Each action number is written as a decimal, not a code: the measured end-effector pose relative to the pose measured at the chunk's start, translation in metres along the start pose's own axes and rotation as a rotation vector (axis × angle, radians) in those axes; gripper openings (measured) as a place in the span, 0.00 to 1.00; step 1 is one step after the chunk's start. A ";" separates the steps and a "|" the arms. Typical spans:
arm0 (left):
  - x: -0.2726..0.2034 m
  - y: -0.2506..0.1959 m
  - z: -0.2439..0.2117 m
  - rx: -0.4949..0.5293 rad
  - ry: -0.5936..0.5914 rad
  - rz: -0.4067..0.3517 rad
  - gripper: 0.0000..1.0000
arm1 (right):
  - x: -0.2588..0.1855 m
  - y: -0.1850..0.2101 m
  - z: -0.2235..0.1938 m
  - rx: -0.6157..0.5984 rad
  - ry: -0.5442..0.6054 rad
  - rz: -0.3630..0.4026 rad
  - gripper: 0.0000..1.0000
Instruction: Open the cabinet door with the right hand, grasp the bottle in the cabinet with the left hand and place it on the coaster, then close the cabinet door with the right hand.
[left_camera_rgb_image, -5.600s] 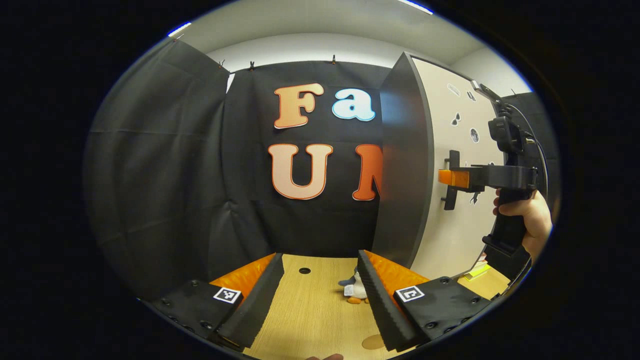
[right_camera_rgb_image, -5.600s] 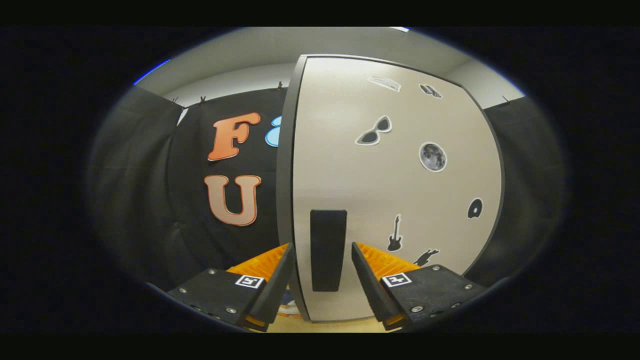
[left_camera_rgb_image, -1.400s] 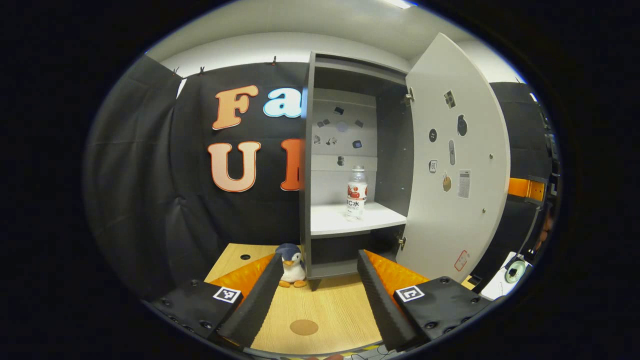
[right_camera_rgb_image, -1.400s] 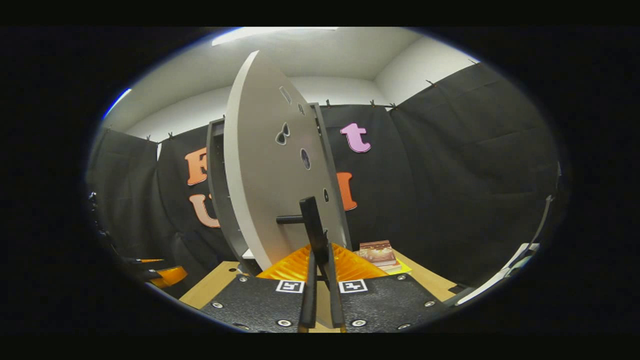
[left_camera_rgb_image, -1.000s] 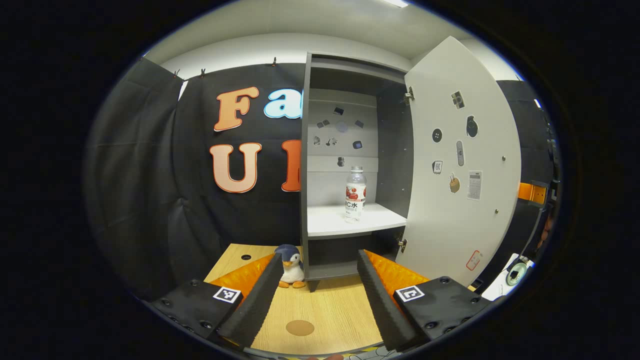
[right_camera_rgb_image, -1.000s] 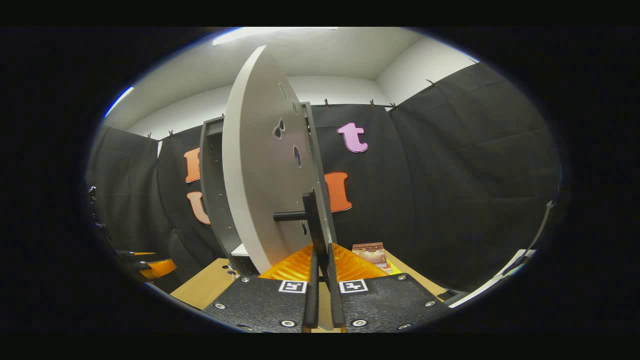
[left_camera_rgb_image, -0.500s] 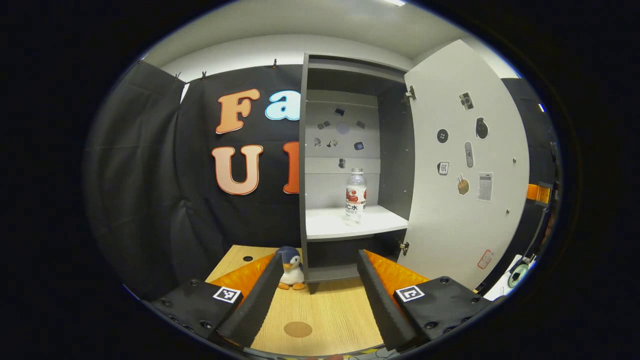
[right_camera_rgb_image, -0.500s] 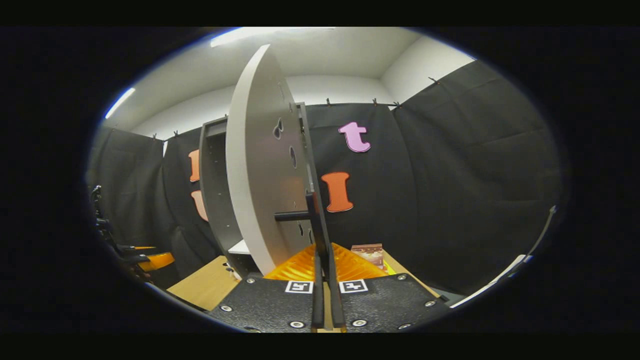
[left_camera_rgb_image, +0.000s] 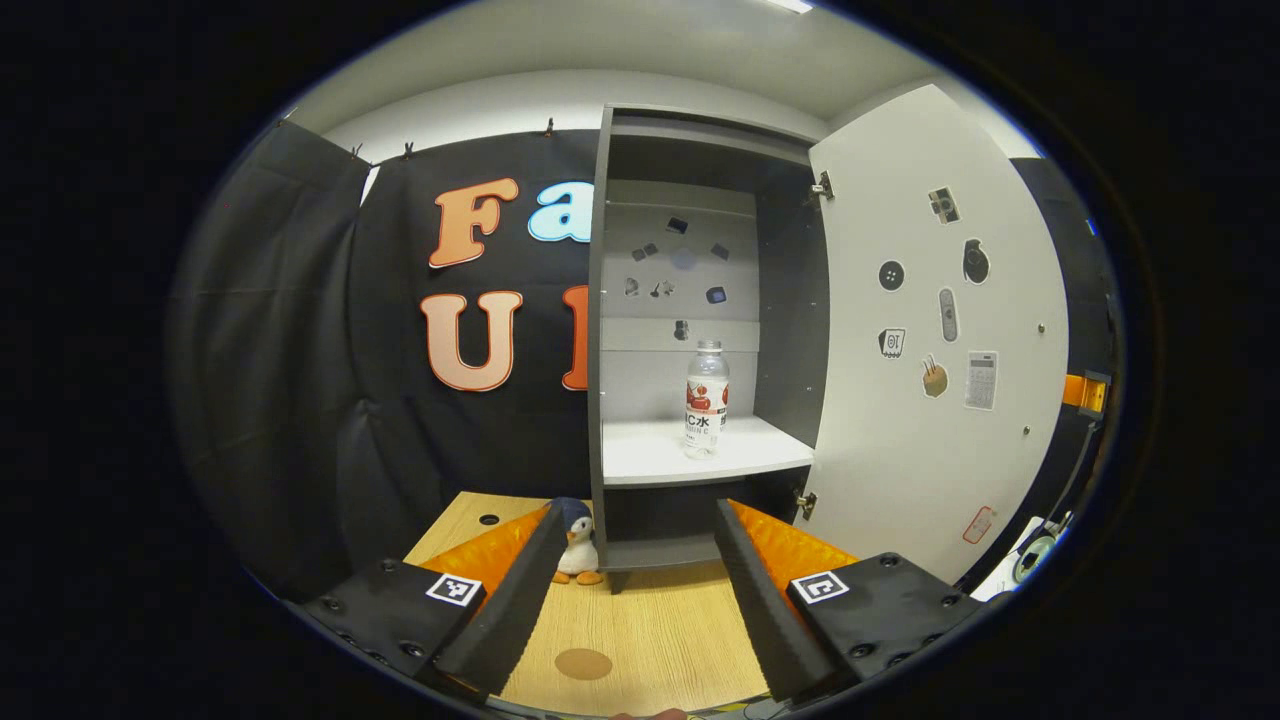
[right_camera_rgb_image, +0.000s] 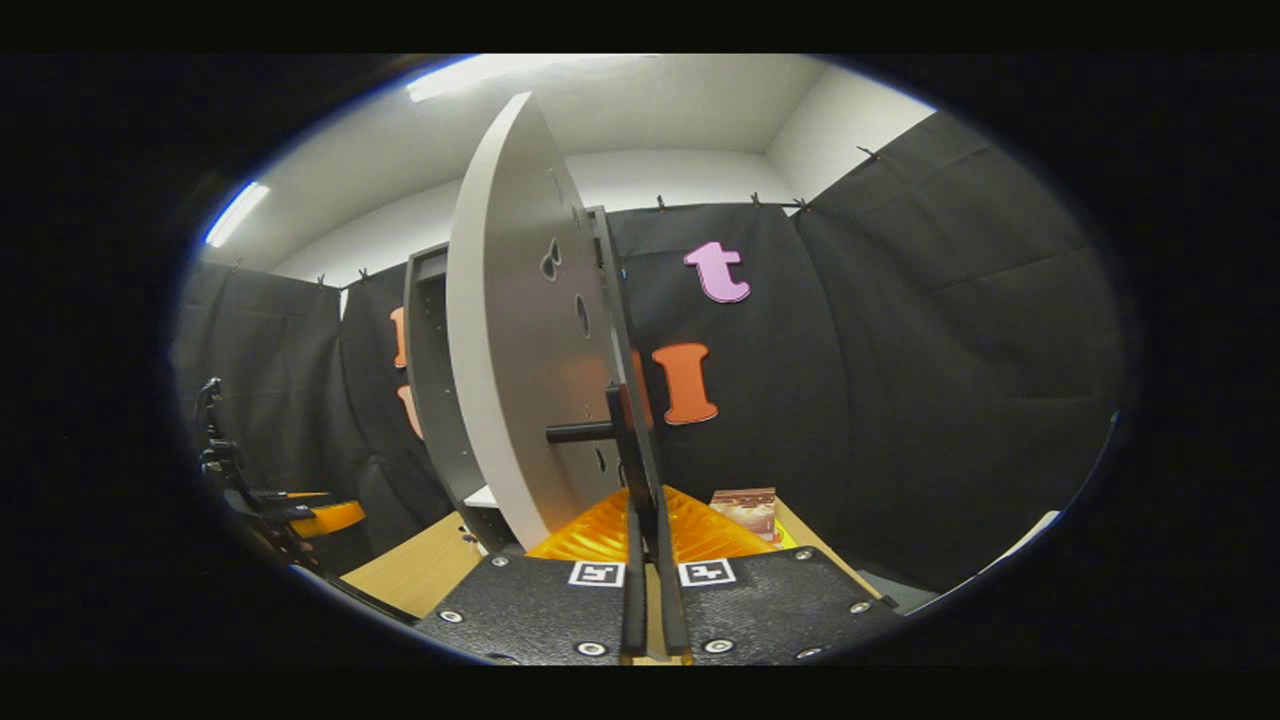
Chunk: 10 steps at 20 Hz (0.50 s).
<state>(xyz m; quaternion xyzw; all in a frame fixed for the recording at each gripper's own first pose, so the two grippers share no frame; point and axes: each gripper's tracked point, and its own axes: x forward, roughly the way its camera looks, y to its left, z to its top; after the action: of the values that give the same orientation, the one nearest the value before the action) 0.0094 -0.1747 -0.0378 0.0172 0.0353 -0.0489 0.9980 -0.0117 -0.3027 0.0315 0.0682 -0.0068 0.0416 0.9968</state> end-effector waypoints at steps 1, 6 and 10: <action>0.001 -0.001 -0.001 0.002 0.003 0.001 0.99 | 0.000 0.001 0.000 0.002 -0.001 0.001 0.00; 0.007 -0.011 0.009 0.019 -0.017 -0.011 0.96 | -0.020 -0.001 -0.005 -0.015 -0.004 -0.035 0.00; 0.024 -0.030 0.012 0.034 -0.031 -0.066 0.96 | -0.046 -0.004 -0.001 -0.019 -0.050 -0.084 0.10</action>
<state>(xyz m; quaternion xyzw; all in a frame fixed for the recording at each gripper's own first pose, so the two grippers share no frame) 0.0312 -0.2074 -0.0285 0.0324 0.0196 -0.0828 0.9958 -0.0574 -0.3107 0.0289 0.0602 -0.0290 -0.0023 0.9978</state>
